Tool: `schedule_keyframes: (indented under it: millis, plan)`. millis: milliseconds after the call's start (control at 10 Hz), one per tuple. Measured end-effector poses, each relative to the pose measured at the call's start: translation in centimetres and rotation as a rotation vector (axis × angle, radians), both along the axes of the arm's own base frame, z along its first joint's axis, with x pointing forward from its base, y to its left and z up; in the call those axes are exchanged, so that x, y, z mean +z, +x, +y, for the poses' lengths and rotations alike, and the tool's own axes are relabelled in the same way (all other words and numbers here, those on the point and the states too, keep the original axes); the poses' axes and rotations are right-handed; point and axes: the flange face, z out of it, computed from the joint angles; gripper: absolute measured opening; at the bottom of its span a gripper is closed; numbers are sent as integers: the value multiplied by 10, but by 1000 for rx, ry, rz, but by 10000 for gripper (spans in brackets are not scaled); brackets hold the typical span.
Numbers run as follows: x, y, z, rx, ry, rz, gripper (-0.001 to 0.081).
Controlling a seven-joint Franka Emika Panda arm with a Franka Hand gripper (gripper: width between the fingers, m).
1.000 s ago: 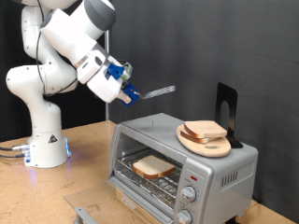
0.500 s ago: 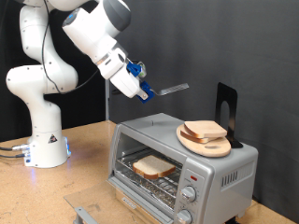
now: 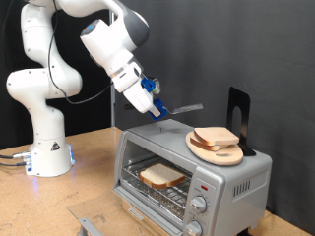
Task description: Make a piece of toast with the oven
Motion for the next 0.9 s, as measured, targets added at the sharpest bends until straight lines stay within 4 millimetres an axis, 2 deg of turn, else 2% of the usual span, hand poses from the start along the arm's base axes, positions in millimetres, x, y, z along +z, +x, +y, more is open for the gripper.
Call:
schedule_keyframes:
  millis: [400, 500, 600, 700, 800, 900]
  plan:
    - [-22, -5, 20, 8, 1, 5, 395]
    - [-25, -6, 24, 10, 2, 6, 480]
    - [-27, -7, 26, 9, 3, 7, 480]
    - [-29, -7, 27, 7, 2, 9, 675]
    - [-31, -7, 28, 5, -2, 10, 675]
    - [-32, -7, 28, 2, -4, 11, 779]
